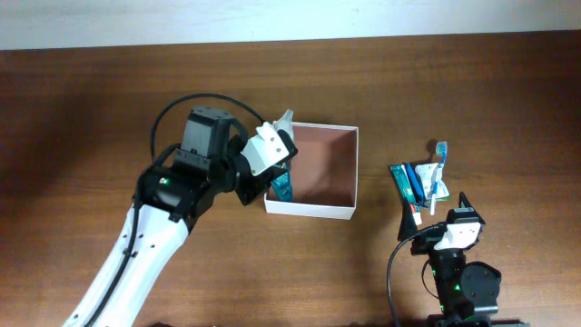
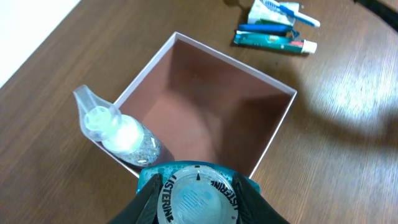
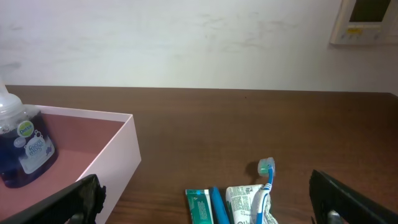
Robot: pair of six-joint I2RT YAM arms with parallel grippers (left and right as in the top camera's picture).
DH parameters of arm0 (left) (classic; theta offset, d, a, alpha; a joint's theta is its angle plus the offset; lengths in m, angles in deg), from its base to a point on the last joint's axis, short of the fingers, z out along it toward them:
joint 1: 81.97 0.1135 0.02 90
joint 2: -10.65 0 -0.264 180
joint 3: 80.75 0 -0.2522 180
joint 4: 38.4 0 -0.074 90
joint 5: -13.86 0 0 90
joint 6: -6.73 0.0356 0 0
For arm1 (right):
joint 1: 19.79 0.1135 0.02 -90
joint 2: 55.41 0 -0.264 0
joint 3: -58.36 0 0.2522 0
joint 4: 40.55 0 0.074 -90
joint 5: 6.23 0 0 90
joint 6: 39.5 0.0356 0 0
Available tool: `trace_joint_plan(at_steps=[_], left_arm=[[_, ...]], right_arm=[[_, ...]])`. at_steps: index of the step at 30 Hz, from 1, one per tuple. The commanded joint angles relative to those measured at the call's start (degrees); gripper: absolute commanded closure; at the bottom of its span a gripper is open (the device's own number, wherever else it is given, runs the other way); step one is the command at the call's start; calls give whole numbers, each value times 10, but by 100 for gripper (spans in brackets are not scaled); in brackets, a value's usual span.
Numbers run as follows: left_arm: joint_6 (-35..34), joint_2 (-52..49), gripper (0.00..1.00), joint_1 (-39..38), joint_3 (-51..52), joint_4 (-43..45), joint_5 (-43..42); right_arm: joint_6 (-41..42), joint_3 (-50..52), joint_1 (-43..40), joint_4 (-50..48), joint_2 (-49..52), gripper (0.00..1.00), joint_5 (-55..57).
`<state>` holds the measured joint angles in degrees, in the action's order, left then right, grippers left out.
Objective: Pack container
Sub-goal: 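Carry the Listerine bottle right and lower it into the box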
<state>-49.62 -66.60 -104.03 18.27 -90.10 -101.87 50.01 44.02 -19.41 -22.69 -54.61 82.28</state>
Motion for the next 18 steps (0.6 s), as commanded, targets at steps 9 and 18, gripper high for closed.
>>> trace_joint_plan(at_steps=[9, 18], left_arm=[[73, -41, 71, -1, -3, 11, -25], [105, -76, 71, -1, -3, 13, -25]], right_arm=[[-4, 3, -4, 3, -4, 2, 3], [-4, 3, -5, 3, -4, 2, 3]])
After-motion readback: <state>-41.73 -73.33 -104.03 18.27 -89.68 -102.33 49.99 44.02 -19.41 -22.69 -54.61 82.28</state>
